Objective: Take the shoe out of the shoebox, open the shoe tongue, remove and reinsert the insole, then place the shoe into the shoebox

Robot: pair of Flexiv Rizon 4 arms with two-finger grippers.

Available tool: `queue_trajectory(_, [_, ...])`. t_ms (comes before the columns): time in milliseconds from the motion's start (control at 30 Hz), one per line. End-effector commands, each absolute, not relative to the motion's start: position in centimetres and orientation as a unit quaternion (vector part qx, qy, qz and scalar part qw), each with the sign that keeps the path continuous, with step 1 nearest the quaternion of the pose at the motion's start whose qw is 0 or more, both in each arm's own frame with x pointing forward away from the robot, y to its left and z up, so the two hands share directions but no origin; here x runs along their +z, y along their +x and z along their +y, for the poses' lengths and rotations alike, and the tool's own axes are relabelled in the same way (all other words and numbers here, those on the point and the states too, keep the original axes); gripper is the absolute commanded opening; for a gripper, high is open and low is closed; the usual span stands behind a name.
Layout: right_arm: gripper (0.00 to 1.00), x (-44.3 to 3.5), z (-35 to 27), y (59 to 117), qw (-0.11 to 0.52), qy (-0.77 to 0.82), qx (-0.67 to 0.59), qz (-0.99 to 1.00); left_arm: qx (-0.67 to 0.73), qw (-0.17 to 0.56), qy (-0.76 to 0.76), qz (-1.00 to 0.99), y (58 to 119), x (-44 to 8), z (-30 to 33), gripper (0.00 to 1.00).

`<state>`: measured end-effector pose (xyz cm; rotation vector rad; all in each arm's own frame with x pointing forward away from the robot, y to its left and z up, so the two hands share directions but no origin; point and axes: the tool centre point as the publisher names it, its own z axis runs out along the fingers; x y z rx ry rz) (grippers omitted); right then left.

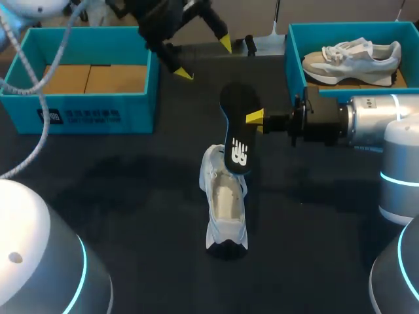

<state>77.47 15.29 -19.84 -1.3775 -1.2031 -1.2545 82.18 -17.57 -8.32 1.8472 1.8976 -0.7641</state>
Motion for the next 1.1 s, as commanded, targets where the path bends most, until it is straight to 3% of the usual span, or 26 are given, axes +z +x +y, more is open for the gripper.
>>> queue_trajectory(33, [0.0, -19.9, 15.4, 77.4, 0.445, -0.557, -0.507, -0.485, -0.415, 0.325, 0.586, 0.615, 81.6, -8.6, -15.7, 1.0])
queue_trajectory(467, [0.0, -19.9, 15.4, 77.4, 0.445, -0.557, -0.507, -0.485, -0.427, 0.325, 0.586, 0.607, 81.7, -8.9, -15.7, 1.0])
queue_trajectory(667, [0.0, -19.9, 15.4, 77.4, 0.445, -0.557, -0.507, -0.485, -0.468, 0.381, 0.572, 0.556, 82.0, -10.6, -13.4, 1.0])
queue_trajectory(1100, [0.0, -19.9, 15.4, 77.4, 0.445, -0.557, -0.507, -0.485, -0.461, 0.386, 0.572, 0.558, 81.4, -10.7, -11.8, 1.0])
